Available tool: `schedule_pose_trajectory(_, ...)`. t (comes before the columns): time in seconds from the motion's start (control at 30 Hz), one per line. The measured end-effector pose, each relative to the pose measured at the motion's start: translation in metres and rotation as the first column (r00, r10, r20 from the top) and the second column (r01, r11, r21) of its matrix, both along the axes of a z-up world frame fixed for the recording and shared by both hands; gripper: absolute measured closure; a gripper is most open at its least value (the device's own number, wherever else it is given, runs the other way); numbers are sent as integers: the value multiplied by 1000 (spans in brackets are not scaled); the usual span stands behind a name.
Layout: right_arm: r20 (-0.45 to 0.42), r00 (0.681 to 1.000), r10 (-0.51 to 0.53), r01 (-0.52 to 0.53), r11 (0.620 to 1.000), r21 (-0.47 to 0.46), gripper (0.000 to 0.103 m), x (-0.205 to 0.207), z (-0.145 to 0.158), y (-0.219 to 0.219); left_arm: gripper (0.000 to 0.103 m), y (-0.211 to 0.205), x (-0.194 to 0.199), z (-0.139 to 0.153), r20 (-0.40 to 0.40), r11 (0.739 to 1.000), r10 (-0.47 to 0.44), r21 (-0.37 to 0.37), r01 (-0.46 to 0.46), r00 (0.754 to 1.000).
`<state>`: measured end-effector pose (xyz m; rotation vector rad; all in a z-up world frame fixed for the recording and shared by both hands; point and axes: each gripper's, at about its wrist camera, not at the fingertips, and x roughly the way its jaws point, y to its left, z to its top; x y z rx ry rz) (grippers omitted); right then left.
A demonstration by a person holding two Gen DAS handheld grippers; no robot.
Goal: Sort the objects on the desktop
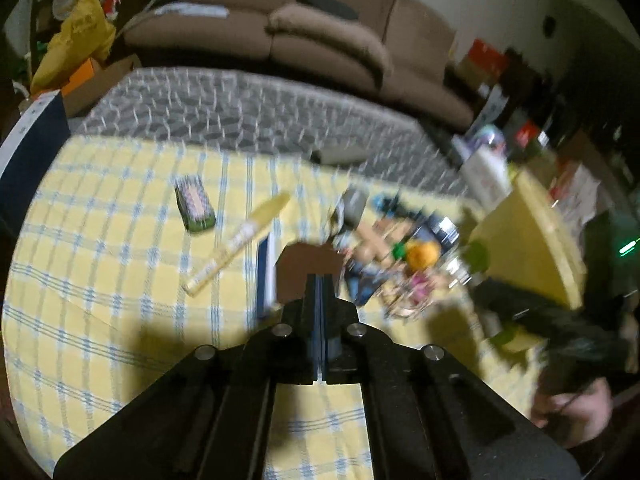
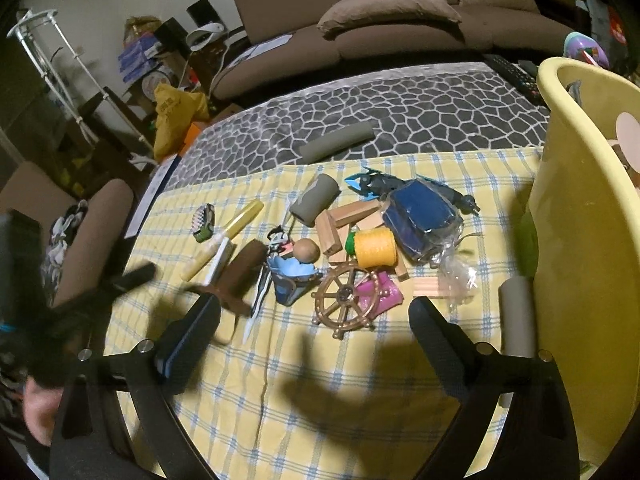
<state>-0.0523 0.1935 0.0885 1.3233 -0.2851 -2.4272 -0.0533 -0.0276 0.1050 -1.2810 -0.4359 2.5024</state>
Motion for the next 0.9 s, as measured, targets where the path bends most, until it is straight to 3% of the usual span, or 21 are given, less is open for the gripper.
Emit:
schedule_pose_trajectory(0.13,-1,1000,8,-8,1000,8,6,0,-1,-3,103,-18,10,30,-66,999,19,49,-15,998)
schedule_pose_trajectory(0.2,2,1000,6,-6,1000,13,6,0,-2,-4,103,-22,7,31,-52,999,8,43,-6,999)
schedule_pose_trajectory(0.3,9,1000,-4,3,1000,14,6,-1,-5,-4,102,-19,2,15,2,1000,6,-2,-6,1000)
schedule_pose_trajectory(0.4,14,1000,-13,12,1000,20,6,-2,-6,-4,97,-9,-6,-21,111,999,-9,-48,15,994)
schedule_pose_trajectory(0.47,18,1000,-20,19,1000,20,6,-3,-7,-3,78,2,-7,-42,158,995,-14,-92,29,987)
schedule_pose_trajectory(0.57,27,999,-27,27,999,19,6,-5,-9,-1,63,14,-6,-62,191,992,-27,-113,50,981)
schedule_pose_trajectory(0.77,35,999,-25,24,999,25,6,-6,-11,0,66,31,-3,-77,201,985,-48,-153,80,978)
schedule_pose_trajectory(0.8,35,999,-26,25,999,25,6,-6,-11,0,71,31,-3,-79,200,984,-47,-160,80,979)
schedule_pose_trajectory(0.83,35,999,-27,26,999,24,6,-6,-11,1,91,30,-3,-79,198,983,-45,-167,79,979)
schedule_pose_trajectory(0.87,35,999,-27,26,999,23,6,-6,-11,1,99,29,-3,-79,196,981,-42,-177,78,980)
schedule_pose_trajectory(0.9,36,999,-28,27,999,22,6,-6,-11,2,99,28,-3,-78,196,982,-43,-173,77,980)
